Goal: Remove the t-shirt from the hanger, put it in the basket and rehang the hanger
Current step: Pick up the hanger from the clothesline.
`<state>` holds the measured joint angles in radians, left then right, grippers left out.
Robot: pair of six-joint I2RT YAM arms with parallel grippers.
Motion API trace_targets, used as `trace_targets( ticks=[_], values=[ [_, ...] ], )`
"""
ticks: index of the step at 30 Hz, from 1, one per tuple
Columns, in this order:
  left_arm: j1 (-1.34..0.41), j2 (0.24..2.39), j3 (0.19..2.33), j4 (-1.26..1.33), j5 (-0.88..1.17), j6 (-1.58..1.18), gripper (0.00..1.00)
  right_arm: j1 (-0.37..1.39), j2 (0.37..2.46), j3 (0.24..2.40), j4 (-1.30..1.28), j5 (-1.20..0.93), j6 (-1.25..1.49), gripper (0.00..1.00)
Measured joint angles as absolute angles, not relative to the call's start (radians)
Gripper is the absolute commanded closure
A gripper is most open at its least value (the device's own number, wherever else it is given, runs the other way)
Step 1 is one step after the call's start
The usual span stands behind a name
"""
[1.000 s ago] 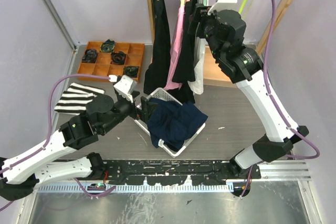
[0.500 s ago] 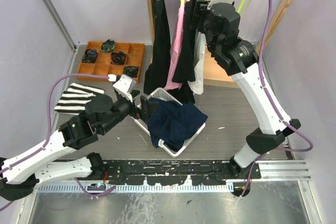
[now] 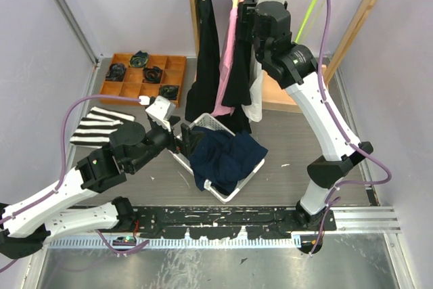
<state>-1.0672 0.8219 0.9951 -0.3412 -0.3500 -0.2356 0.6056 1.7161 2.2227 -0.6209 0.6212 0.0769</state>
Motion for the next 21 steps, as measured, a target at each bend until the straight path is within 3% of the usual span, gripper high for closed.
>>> trace_targets(
  ticks=[13,21],
  values=[
    [-1.067,0.821,0.995,-0.340,-0.350,-0.236,0.02,0.567,1.724,2.230,-0.625,0.640,0.077,0.63],
    [-1.067,0.836,0.995,-0.326,-0.350,-0.232,0.02,0.545,1.728,2.238,-0.627,0.636,0.070,0.87]
  ],
)
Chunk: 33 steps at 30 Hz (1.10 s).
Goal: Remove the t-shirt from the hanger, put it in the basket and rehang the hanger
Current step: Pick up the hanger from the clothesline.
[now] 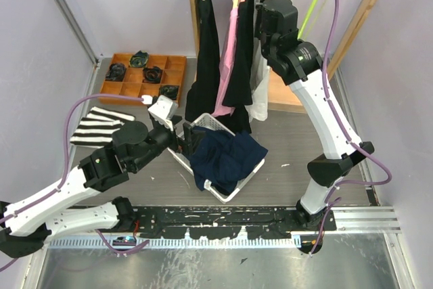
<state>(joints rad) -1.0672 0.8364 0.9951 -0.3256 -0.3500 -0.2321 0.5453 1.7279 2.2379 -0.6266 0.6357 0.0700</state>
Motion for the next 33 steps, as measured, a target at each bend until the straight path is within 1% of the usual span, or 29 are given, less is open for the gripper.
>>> trace_targets(
  ticks=[2,4,6,19,29,33],
  values=[
    [-1.067,0.841,0.995,-0.323,-0.350,-0.231,0.02,0.543,1.728,2.241,-0.630,0.634,0.065,0.93],
    [-1.067,0.844,0.995,-0.318,-0.350,-0.231,0.02,0.538,1.729,2.252,-0.639,0.628,0.059,0.97],
    [-1.067,0.845,0.995,-0.316,-0.350,-0.231,0.02,0.534,1.729,2.264,-0.649,0.624,0.054,0.99],
    [-1.067,0.893,1.081,-0.286,-0.331,-0.204,0.02,0.525,1.724,2.287,-0.616,0.589,-0.023,0.99],
    [-1.067,0.933,1.124,-0.260,-0.321,-0.177,0.02,0.521,1.638,2.228,-0.566,0.556,-0.051,1.00],
    [-1.067,0.940,1.136,-0.252,-0.320,-0.164,0.02,0.521,1.578,2.161,-0.545,0.551,-0.052,1.00]
  ],
)
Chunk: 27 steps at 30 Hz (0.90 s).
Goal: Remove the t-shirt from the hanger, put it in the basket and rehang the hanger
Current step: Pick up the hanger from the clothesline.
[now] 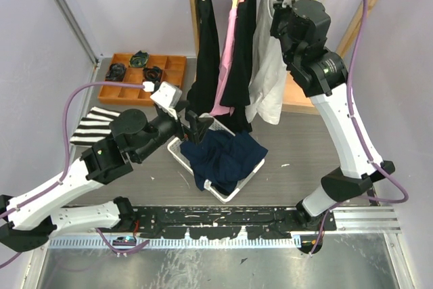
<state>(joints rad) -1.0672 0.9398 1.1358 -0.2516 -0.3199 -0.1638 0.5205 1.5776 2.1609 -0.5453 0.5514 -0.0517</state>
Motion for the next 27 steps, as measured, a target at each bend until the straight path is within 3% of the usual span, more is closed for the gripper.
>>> trace_targets(
  ticks=[10,27],
  values=[
    [-1.067,0.950,1.161,-0.226,-0.319,-0.146,0.02,0.515,1.414,1.936,-0.465,0.517,-0.051,0.99],
    [-1.067,0.965,1.172,-0.221,-0.320,-0.131,0.02,0.515,1.328,1.848,-0.465,0.479,-0.030,0.99]
  ],
)
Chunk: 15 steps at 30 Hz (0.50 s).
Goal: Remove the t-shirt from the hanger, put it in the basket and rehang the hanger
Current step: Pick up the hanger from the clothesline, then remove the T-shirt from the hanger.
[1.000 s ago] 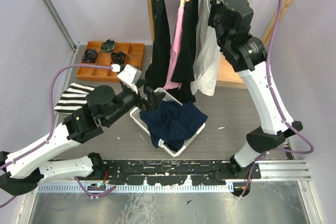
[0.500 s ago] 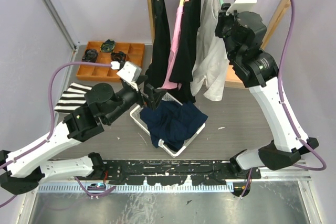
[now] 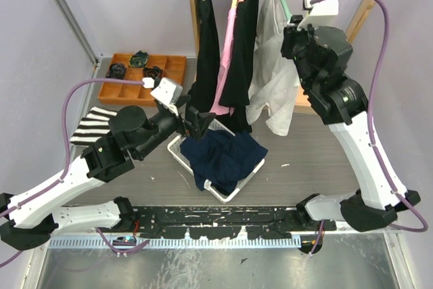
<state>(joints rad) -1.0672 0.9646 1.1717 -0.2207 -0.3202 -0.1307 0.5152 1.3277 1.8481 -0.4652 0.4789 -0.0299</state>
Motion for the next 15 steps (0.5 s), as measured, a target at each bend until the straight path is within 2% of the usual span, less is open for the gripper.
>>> trace_targets(
  ticks=[15],
  values=[
    [-1.067,1.028,1.218,-0.207,-0.319,-0.122,0.02,0.515,1.125,1.813,-0.511,0.381,0.009,0.99]
  ],
)
